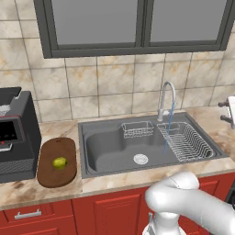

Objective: Pick the pear from the sink and place it on the cutting board to airdry. Then turn off the sink faucet.

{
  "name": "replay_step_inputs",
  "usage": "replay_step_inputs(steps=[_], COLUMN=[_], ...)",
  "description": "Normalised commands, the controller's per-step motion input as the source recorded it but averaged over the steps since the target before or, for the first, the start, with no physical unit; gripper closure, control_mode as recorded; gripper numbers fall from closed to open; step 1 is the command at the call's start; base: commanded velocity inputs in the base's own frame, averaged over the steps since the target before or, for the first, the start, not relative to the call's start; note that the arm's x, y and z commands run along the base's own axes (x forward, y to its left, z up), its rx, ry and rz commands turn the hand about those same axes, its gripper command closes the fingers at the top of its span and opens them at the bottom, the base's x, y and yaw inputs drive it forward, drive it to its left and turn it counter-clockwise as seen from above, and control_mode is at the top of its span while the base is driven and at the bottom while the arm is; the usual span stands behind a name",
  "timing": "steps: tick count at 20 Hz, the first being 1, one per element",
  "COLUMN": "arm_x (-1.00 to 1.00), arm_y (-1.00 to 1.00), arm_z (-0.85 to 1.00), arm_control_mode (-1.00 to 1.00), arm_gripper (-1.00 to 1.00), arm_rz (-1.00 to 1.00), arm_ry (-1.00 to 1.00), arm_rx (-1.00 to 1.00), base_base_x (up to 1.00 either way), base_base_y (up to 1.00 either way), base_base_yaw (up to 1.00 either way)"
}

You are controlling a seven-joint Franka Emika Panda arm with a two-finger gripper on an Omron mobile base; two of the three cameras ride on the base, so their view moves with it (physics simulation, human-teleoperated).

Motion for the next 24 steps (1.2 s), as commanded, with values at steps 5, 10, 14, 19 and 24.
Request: replay_step_inputs(steps=[5,10,14,19,24], arm_x=[0.41,0.50,0.41,0.41,0.52], arm_y=[-0.12,-0.08,-0.11,-0.09,-0.03], arm_z=[-0.25,-0.25,-0.26,-0.21,-0.19], arm_control_mode=[-1.00,-1.00,-1.00,-1.00,-1.00], arm_gripper=[-1.00,-1.00,-1.00,-1.00,-1.00], arm_rz=[0.13,0.09,0.05,0.02,0.00], arm_ry=[0.00,0.00,0.00,0.00,0.00], arm_rx=[0.00,0.01,0.00,0.00,0.00], base_base_x=[0.00,0.00,0.00,0.00,0.00], base_base_y=[0.00,0.00,0.00,0.00,0.00], base_base_yaw=[0.00,0.00,0.00,0.00,0.00])
